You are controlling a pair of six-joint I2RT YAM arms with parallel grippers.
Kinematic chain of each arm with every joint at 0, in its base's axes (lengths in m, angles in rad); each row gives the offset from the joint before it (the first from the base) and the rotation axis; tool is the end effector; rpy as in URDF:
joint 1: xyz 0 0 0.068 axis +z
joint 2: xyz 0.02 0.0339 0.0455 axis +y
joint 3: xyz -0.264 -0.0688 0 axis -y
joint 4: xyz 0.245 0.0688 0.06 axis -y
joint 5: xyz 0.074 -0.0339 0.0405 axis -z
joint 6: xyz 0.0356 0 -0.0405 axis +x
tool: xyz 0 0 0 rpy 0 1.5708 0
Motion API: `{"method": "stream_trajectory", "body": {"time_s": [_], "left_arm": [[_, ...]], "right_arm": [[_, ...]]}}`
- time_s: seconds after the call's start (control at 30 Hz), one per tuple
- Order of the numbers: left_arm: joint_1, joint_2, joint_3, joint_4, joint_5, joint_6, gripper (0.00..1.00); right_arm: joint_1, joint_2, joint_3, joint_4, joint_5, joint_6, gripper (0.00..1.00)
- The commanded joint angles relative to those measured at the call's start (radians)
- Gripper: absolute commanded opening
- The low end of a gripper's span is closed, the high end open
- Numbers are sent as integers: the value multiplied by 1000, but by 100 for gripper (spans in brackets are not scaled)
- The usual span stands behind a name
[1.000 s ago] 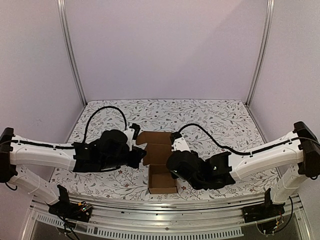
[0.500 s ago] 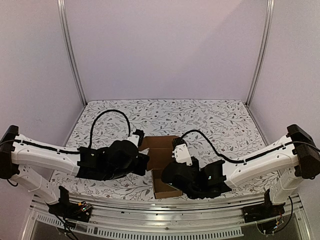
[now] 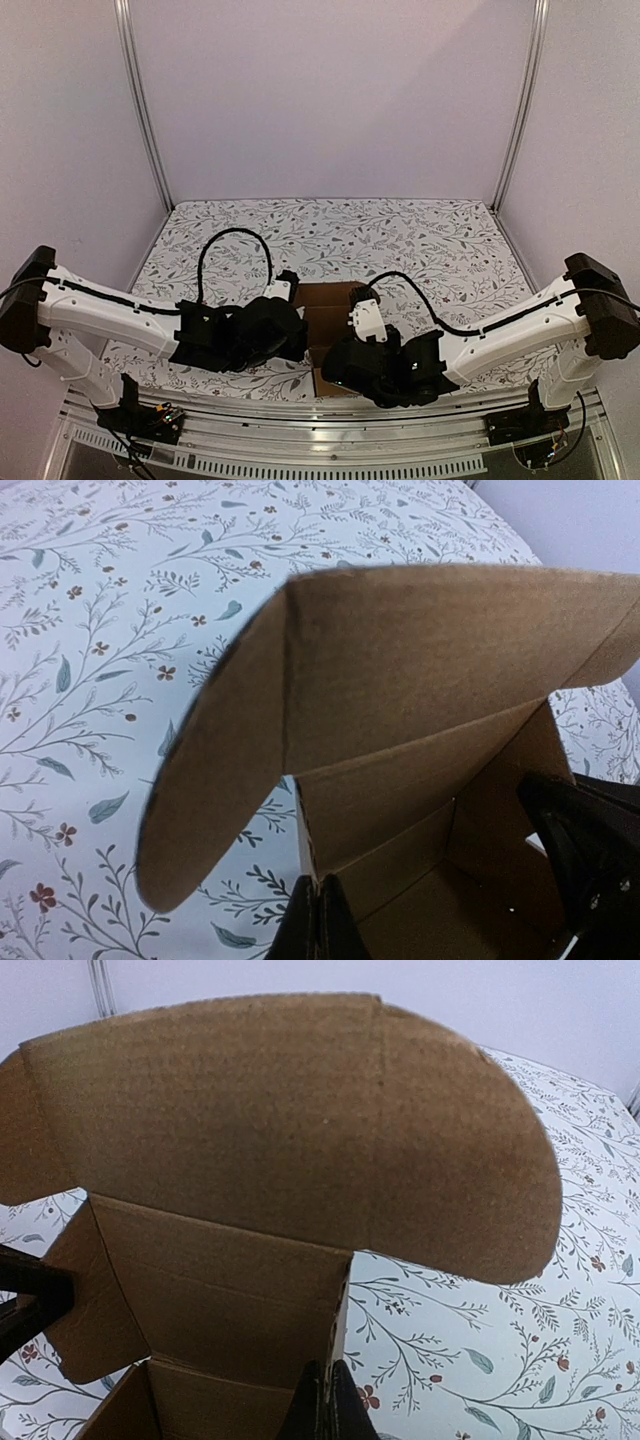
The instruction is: Fold the paper box
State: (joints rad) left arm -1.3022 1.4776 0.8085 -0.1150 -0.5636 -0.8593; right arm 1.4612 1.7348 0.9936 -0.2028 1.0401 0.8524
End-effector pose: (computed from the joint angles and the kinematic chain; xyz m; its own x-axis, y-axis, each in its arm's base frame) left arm 0.0976 -0.2828 0.1979 -0.6636 -0.0015 -0.7481 0.3247 0.9003 -0.2899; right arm 0.0675 0.3329 0.1783 -0.3954 -0.1096 -0.9119 -0.2280 0.9735 -0.0182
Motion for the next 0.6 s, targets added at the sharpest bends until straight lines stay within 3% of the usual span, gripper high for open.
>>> {"method": "stream_trajectory", "body": {"time_s": [0.0, 0.23, 0.57], "left_arm": [[-36, 27, 51, -23, 42, -24, 0], [-43, 25, 93, -74, 0, 19, 0], [-43, 0, 162, -162, -74, 87, 0]], "right_arm": [[24, 25, -7, 12, -13, 38, 0], [41, 23, -4, 28, 5, 20, 0], [52, 2, 7, 188, 76, -159, 0]]}}
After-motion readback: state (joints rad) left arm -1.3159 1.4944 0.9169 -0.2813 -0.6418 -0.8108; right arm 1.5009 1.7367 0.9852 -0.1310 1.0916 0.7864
